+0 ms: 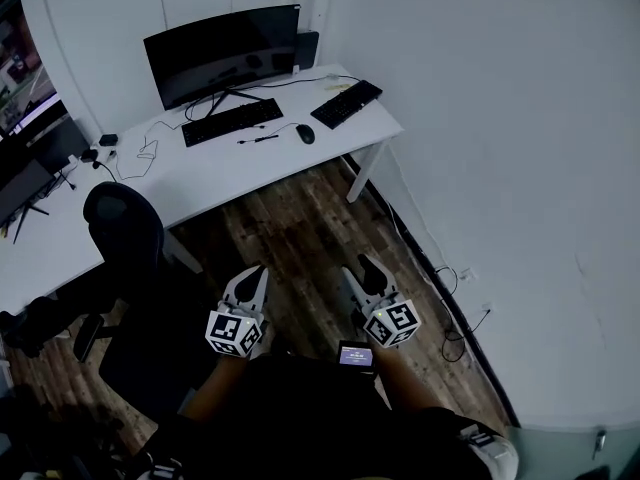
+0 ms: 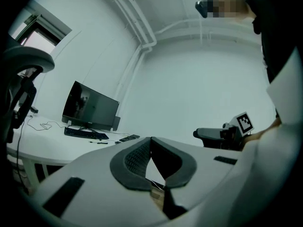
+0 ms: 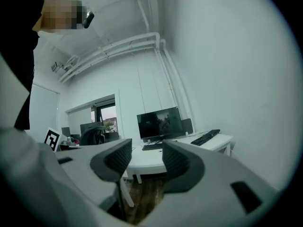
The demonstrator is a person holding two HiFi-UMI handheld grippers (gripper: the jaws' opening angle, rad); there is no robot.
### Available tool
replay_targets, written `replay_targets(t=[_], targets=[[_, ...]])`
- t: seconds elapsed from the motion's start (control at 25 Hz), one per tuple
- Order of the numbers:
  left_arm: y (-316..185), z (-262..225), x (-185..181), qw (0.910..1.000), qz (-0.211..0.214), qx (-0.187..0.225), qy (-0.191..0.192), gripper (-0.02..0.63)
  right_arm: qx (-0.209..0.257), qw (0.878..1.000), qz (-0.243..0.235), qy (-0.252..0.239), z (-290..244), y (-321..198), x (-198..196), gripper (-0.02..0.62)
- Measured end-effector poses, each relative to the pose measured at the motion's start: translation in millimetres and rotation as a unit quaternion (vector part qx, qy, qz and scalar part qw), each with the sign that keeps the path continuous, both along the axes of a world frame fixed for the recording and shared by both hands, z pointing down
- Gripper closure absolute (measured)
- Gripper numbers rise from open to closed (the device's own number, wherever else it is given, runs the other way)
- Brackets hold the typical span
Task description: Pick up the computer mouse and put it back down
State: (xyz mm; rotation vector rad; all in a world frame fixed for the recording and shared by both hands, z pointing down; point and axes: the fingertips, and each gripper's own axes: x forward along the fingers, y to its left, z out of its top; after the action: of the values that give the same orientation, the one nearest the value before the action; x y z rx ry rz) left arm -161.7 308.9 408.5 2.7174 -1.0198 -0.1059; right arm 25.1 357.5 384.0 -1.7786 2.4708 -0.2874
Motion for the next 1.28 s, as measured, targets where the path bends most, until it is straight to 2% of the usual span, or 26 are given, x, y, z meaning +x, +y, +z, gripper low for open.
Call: replay_targets(t=[0.2, 0.36, 0.56, 0.92, 1.04, 1.16, 1.28], targets=[[-57, 4, 8, 1.0000, -0.001, -0.004, 0.002, 0.611, -0.008, 1.000, 0.008, 0.007, 11, -49, 6, 0.396], [-100, 12, 11, 0.9998, -0.007, -0.016, 0.003, 0.611, -0.020, 1.000, 0.014, -0.005, 24, -89, 15, 0.396], [-163, 29, 32, 0.9996, -0.007, -0.025, 0.006, 0.611, -0.026, 0.999, -0.002, -0.019, 45, -157, 32, 0.396], [-289, 19, 92, 0.9976, -0.063, -0.023, -0.017, 0.611, -0.035, 0.996, -0.077, -0.033, 55, -317, 100, 0.396], [-325, 18, 110, 0.9961, -0.084, -0.018, -0.019, 0.611, -0.015, 0.993, -0.105, -0.045, 48, -363, 124, 0.396], [-363, 19, 118, 0.9932, -0.112, -0.028, -0.008, 0.611, 0.027, 0.987, -0.140, -0.069, 27, -402, 135, 0.396], [-393, 24, 124, 0.9897, -0.138, -0.033, -0.019, 0.611, 0.031, 0.982, -0.173, -0.075, 25, -433, 138, 0.396]])
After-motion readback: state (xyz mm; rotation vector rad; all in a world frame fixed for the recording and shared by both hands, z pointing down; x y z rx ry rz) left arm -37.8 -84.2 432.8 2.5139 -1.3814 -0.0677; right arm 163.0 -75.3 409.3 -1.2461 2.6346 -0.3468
